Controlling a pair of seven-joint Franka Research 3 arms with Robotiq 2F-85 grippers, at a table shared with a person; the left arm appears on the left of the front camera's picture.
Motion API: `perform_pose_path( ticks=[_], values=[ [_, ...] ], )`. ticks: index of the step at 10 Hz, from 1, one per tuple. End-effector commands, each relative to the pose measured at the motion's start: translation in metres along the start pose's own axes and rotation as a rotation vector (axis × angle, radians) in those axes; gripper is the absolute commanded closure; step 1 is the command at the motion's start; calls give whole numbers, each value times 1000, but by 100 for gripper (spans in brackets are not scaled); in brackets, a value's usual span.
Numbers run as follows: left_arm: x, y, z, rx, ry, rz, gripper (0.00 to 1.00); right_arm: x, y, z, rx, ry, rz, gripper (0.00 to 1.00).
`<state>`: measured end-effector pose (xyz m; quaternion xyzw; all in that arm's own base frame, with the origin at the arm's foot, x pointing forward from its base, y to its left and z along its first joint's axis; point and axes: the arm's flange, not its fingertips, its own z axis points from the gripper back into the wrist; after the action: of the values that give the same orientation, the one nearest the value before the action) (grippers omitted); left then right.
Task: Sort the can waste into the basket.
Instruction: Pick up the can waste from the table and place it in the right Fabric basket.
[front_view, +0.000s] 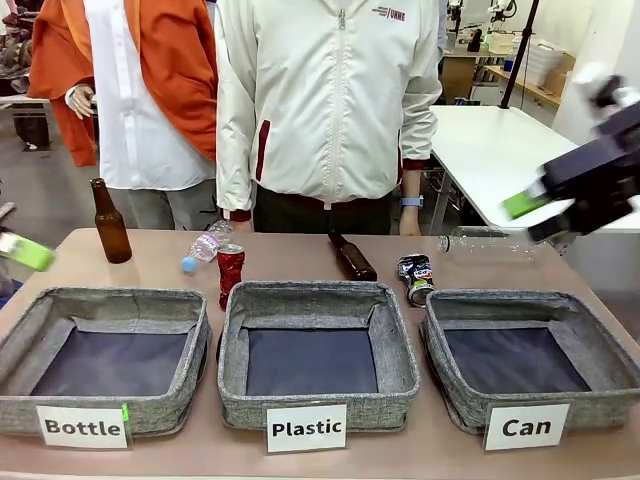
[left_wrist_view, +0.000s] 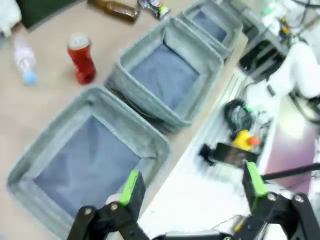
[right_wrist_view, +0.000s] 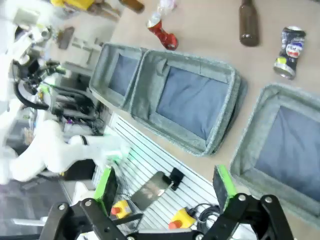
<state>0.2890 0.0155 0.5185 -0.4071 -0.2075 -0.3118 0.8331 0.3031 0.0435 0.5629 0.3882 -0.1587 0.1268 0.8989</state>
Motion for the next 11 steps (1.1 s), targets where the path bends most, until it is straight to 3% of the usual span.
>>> perform_pose_path(
  ticks=[1,4,5,7,8,9,10,11],
  values=[
    [-27,28,61,-92,-268,257,0,-24,-48,51,112,-160,-155,0],
    [-93,73,106,-197,-581,483,0,-75,-136,118,225,-374,-316,0],
    [-114,89,103,-153,-623,580,0,-93,-162,135,279,-457,-329,0],
    [-138,113,101,-195,-720,718,0,-116,-188,149,328,-637,-361,0],
    [-146,115,104,-176,-762,752,0,-118,-193,147,295,-653,-404,0],
    [-143,112,105,-139,-735,717,0,-114,-195,140,193,-664,-490,0],
    [-151,130,122,-171,-722,755,0,-120,-201,173,298,-638,-424,0],
    [-151,130,122,-171,-722,755,0,-120,-201,173,298,-638,-424,0]
  ],
)
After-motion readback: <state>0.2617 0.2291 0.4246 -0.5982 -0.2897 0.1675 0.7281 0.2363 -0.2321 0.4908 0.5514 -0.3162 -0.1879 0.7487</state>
